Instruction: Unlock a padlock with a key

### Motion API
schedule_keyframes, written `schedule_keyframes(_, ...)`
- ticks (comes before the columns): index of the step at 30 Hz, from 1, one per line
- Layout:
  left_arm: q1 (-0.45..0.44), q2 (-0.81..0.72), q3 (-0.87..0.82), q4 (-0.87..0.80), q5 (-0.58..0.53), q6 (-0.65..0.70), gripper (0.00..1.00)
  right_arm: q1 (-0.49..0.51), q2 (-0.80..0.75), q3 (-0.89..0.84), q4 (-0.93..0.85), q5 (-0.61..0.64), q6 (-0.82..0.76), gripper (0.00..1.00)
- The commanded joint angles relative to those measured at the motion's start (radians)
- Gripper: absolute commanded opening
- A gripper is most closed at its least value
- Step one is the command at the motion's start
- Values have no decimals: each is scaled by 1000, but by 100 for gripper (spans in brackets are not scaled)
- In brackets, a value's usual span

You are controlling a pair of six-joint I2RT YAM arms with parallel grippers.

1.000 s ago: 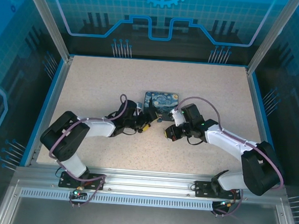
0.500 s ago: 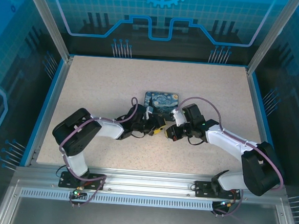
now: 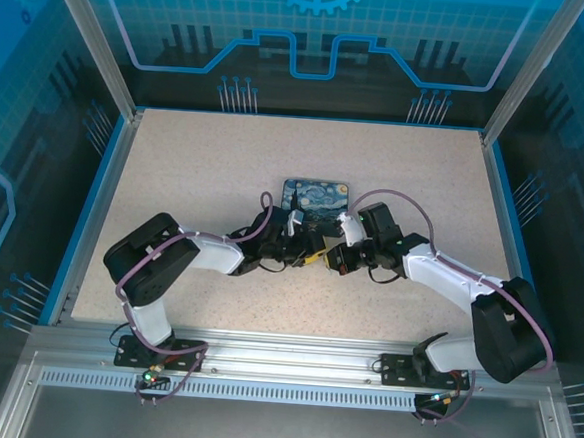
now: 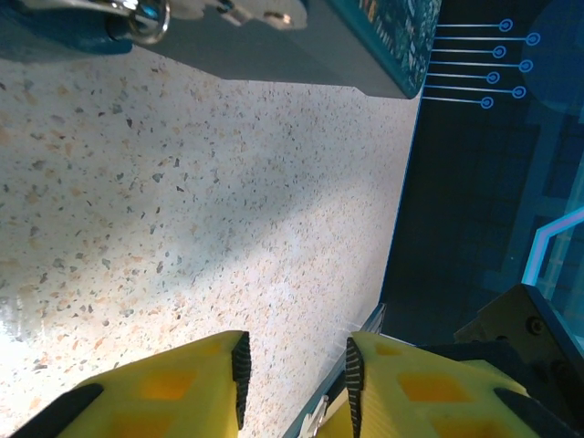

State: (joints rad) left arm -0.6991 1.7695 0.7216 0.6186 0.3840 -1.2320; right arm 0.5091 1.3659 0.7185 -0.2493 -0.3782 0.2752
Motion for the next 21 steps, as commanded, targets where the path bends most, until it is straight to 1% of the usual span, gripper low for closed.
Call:
schedule_keyframes(1,-8,12,21,8,12,8,32,-14,-17,-13,7,-16,-14,0)
schedule_keyframes(5,-9,12,26,-5,9,15,27,-14,-16,-13,5,-14,-16,0)
schedule_keyframes(9,-9,15,34,-16,7,21,18,-14,-16,-13,6,-14,-15,0)
schedule_keyframes(13,-11,16,39,-18,9,23,7,-15,-17,-12,5,-12,-14,0)
schedule_keyframes(16,-11,14,40,-18,9,23,0,-17,-19,-13,6,-10,-10,0)
schedule_keyframes(18,-10,12,39,-18,8,27,0,-20,-26,-11,4,-3,-1,0)
schedule_keyframes(19,-10,9,35,-16,2,29,0,-22,-33,-10,0,-1,6,2)
schedule_keyframes(21,-9,-9,28,-18,-14,46,0,-33,-56,-8,-12,6,25,19)
